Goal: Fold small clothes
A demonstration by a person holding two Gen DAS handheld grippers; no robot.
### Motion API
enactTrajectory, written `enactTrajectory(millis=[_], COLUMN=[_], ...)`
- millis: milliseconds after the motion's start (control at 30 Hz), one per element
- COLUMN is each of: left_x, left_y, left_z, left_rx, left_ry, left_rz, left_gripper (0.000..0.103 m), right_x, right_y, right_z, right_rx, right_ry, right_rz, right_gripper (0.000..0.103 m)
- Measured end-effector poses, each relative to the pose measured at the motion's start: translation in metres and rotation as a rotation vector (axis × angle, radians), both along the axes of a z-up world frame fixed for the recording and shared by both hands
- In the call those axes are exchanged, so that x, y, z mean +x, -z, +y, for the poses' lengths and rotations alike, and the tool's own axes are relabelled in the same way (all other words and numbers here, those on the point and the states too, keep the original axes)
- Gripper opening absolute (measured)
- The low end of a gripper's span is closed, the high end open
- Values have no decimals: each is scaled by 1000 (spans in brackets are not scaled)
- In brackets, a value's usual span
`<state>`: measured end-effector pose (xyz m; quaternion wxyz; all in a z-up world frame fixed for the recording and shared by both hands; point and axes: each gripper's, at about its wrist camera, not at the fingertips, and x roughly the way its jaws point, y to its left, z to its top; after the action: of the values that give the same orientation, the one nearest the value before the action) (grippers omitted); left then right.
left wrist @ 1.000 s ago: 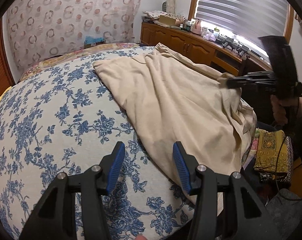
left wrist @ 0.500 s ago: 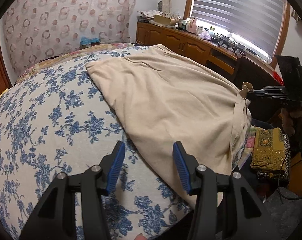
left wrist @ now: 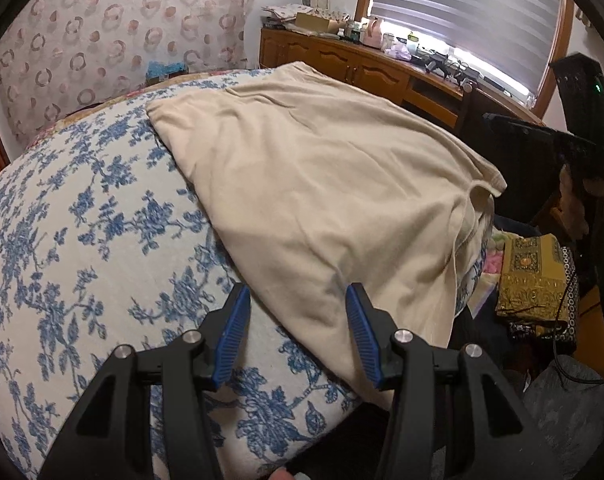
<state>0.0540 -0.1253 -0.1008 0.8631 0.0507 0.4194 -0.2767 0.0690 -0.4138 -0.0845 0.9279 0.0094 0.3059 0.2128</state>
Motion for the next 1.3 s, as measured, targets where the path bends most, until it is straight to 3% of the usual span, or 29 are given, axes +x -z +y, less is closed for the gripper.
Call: enactTrajectory(millis=[300, 533, 767, 833, 1033, 1300], left_x=[-9, -12, -20, -23, -27, -28], left_y=[1, 0, -3, -1, 0, 0], left_z=[4, 11, 7, 3, -2, -1], left_rx=[-8, -58, -102, -92, -65, -20], left_ry=[-3, -13, 40, 52, 48, 17], left_rz=[-11, 13, 18, 25, 8, -5], left_gripper=[49, 49, 48, 40, 36, 36], right_x=[16, -1, -7, -8, -9, -11], right_y=[55, 63, 62, 62, 62, 62], right_z=[23, 11, 19, 22, 29, 31], right_rx=[-195, -170, -190, -190, -166, -146], right_ry=[57, 50, 29, 26, -24, -34], right_rz=[128, 146, 157, 162, 175, 170], right_gripper=[40, 49, 50, 40, 14, 9])
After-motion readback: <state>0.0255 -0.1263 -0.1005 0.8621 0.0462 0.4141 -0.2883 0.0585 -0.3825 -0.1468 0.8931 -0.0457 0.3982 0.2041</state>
